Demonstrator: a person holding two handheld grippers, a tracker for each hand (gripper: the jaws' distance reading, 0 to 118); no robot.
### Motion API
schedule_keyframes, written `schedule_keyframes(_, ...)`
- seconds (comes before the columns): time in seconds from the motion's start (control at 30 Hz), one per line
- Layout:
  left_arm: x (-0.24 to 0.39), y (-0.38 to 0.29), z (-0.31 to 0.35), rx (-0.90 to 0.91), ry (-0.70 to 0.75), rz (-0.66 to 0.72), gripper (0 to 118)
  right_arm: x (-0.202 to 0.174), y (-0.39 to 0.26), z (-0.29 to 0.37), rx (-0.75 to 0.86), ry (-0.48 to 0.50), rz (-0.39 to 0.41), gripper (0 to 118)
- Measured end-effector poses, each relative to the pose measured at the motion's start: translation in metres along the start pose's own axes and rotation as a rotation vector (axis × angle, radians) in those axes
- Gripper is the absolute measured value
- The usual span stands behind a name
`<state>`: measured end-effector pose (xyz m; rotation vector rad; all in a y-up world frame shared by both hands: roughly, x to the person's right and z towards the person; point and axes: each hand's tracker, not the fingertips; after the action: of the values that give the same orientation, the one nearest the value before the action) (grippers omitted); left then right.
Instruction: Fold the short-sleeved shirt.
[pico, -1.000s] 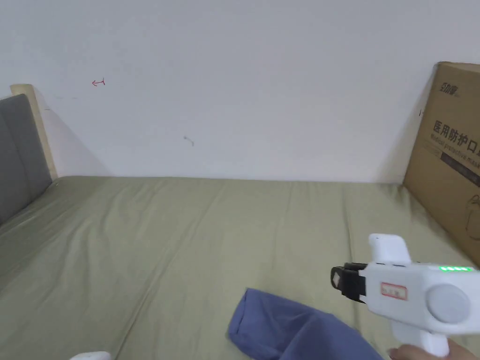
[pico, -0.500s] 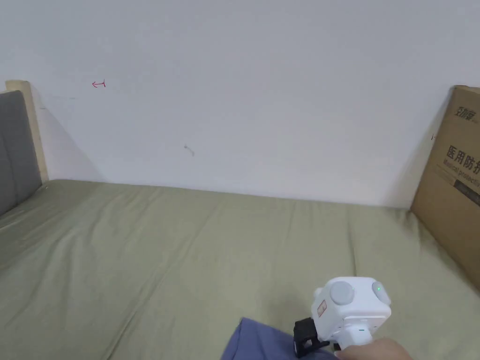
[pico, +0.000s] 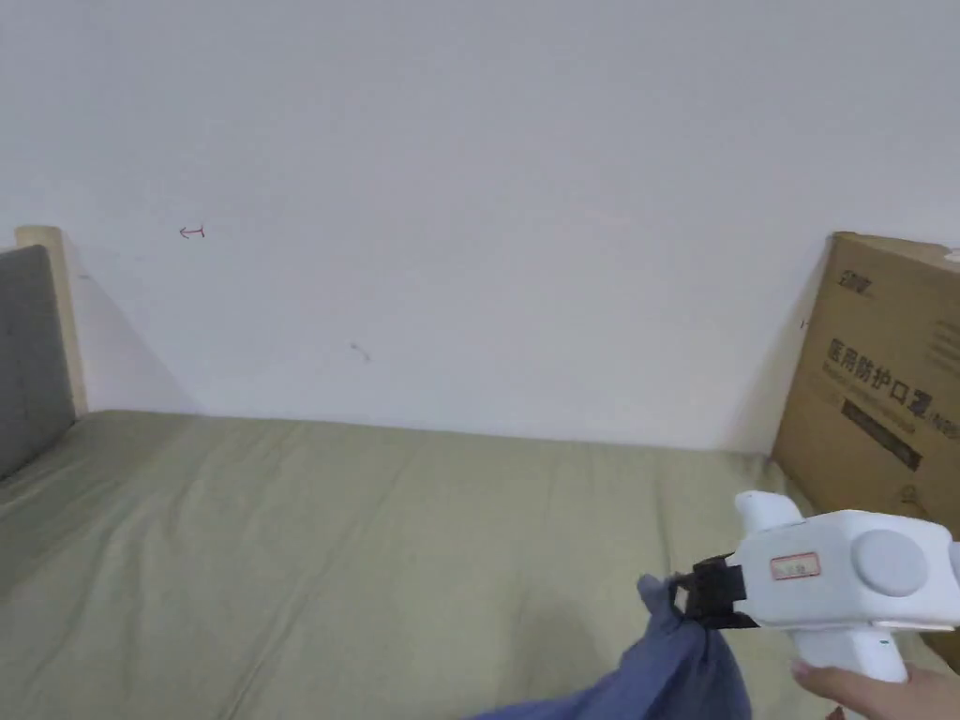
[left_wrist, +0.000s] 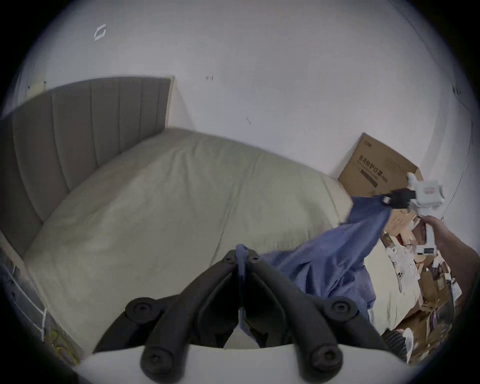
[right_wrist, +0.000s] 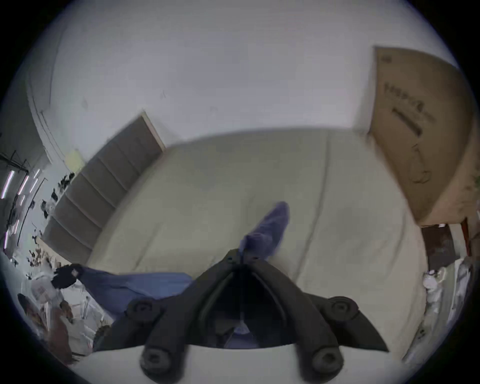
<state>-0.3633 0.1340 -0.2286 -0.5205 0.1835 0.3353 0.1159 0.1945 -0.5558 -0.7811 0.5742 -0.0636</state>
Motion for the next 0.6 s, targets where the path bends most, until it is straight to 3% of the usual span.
schedule_keyframes(0.23, 0.008, 0.082, 0.037, 0.112, -0.095, -0.055, 1, -0.004, -0.013, 0.16, 0.168, -0.052, -0.002, 0)
schedule_keyframes(0.4, 0.034, 0.151, 0.052, 0.18, -0.142, -0.144, 1, -0.018, 0.008, 0.212, 0.257, -0.083, 0.02, 0)
schedule_keyframes(0.6, 0.057, 0.235, 0.056, 0.205, -0.168, -0.152, 1, -0.04, 0.062, 0.249, 0.366, -0.099, 0.019, 0)
